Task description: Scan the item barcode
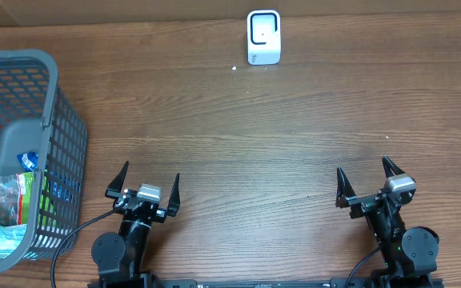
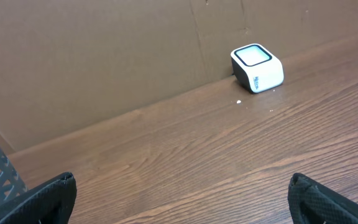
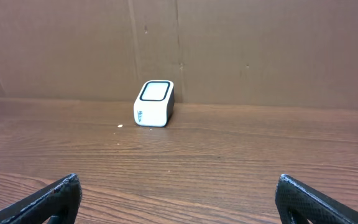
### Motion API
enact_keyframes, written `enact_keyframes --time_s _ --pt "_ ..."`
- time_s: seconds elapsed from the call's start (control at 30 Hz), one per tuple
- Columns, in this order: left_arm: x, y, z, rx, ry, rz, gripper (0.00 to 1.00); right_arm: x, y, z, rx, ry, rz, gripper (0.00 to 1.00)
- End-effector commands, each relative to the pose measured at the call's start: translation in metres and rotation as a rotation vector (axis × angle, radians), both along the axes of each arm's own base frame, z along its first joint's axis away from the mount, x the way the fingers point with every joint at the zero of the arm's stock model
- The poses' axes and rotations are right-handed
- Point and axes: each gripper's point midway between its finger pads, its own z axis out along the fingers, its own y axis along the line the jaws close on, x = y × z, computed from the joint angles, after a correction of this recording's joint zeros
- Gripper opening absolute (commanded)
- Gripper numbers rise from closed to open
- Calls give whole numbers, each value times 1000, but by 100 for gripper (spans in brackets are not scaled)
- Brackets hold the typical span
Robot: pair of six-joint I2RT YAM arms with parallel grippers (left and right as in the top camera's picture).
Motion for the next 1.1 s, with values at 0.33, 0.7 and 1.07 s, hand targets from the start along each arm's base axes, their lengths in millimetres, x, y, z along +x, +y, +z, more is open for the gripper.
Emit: enact_keyframes --time_s 0.33,0.7,1.07 --pt "0 0 0 13 -11 1 100 0 1 -2 3 -4 3 100" --pt "0 0 0 13 -11 1 100 0 1 -2 3 -4 4 100" --pt "-1 -4 0 -151 17 -15 100 0 1 -2 3 -4 4 100"
